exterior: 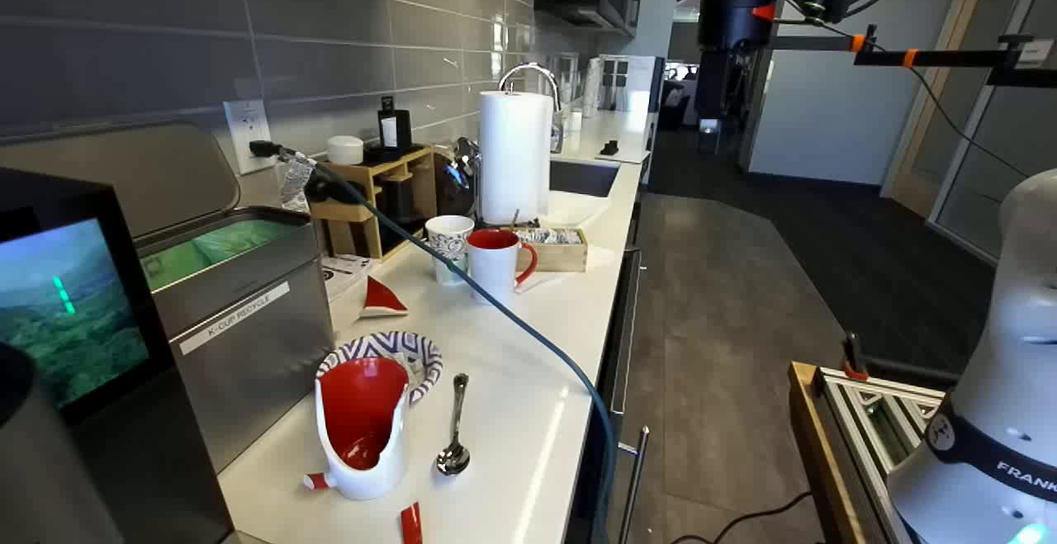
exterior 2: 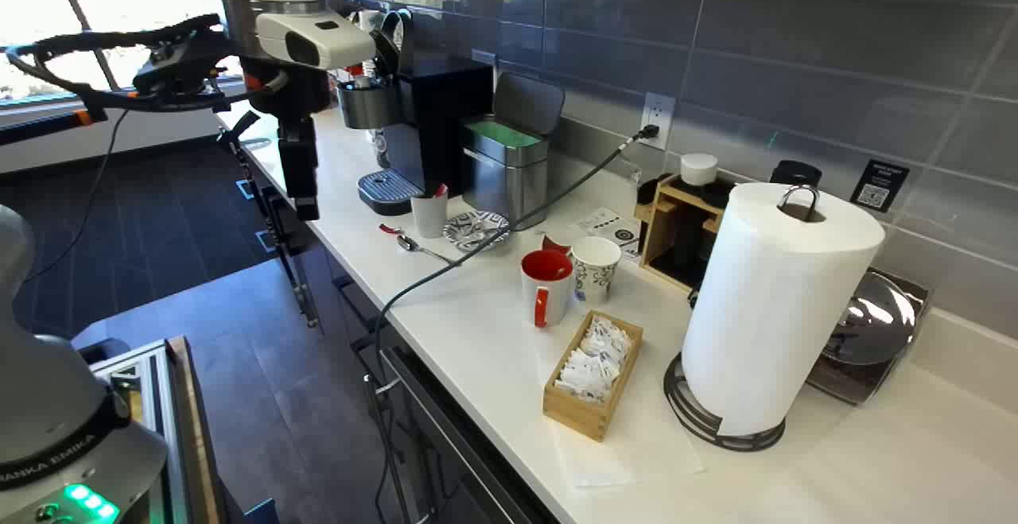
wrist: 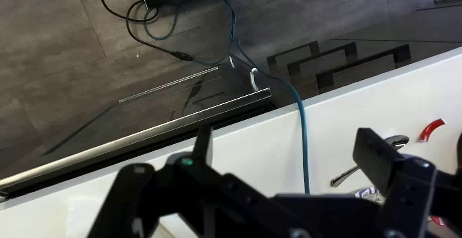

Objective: Put the spoon in the cup

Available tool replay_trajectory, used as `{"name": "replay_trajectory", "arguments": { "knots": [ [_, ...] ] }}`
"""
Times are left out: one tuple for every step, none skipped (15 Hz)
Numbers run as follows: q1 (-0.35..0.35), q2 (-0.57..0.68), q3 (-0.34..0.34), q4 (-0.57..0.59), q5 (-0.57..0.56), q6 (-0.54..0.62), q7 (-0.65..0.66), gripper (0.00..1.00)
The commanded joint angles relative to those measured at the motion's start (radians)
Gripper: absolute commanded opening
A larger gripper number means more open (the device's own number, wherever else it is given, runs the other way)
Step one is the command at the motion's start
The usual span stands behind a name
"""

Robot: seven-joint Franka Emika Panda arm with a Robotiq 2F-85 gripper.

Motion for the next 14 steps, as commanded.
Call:
{"name": "replay_trajectory", "arguments": {
  "knots": [
    [-0.009,0.002,0.007,0.002,0.004,-0.002,-0.005,1.00],
    [-0.009,0.002,0.007,0.002,0.004,-0.002,-0.005,1.00],
    [-0.009,0.002,0.007,0.002,0.004,-0.002,-0.005,1.00],
    [-0.009,0.002,0.007,0.002,0.004,-0.002,-0.005,1.00],
    [-0.009,0.002,0.007,0.002,0.004,-0.002,-0.005,1.00],
    [-0.009,0.002,0.007,0.002,0.004,-0.002,-0.005,1.00],
    [-0.009,0.002,0.007,0.002,0.004,-0.002,-0.005,1.00],
    [-0.009,0.002,0.007,0.002,0.004,-0.002,-0.005,1.00],
    [-0.009,0.002,0.007,0.002,0.004,-0.002,-0.005,1.00],
    [-0.009,0.002,0.007,0.002,0.004,-0.002,-0.005,1.00],
    [-0.009,0.002,0.007,0.002,0.004,-0.002,-0.005,1.00],
    [-0.009,0.002,0.007,0.002,0.004,-0.002,-0.005,1.00],
    [-0.003,0.006,0.016,0.003,0.018,-0.008,0.012,1.00],
    [0.011,0.005,0.038,-0.003,0.041,0.006,0.039,1.00]
  ]
}}
